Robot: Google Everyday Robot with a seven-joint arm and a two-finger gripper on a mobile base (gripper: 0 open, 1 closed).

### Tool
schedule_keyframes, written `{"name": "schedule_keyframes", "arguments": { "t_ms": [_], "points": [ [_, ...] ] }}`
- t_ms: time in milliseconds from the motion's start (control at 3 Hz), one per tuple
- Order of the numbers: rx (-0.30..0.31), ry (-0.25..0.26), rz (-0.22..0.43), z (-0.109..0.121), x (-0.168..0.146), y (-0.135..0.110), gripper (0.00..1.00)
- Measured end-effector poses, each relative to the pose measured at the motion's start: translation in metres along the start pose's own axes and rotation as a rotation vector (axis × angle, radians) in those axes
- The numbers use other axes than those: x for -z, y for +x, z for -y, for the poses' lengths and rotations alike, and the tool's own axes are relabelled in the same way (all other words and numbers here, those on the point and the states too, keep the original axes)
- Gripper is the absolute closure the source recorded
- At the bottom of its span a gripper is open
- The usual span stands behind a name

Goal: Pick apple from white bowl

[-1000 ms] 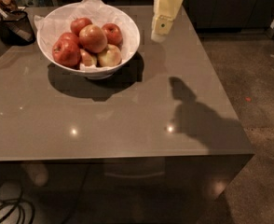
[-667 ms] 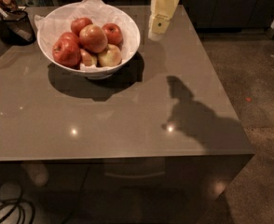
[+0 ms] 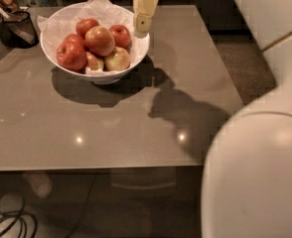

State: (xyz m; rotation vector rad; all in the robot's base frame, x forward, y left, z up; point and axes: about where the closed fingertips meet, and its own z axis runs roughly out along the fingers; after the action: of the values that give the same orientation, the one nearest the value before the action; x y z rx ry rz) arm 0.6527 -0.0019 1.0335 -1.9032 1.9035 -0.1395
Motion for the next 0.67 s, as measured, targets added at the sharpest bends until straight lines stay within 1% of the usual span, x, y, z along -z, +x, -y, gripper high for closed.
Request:
{"name": "schedule_keyframes", "arguments": {
  "t_ms": [333,667],
  "points": [
    [0.03,-0.015,-0.002,0.012,-0.019,-0.016,0.12],
    [0.054,-0.026,0.0,0.019,-0.033,-0.028,0.15]
  ]
}}
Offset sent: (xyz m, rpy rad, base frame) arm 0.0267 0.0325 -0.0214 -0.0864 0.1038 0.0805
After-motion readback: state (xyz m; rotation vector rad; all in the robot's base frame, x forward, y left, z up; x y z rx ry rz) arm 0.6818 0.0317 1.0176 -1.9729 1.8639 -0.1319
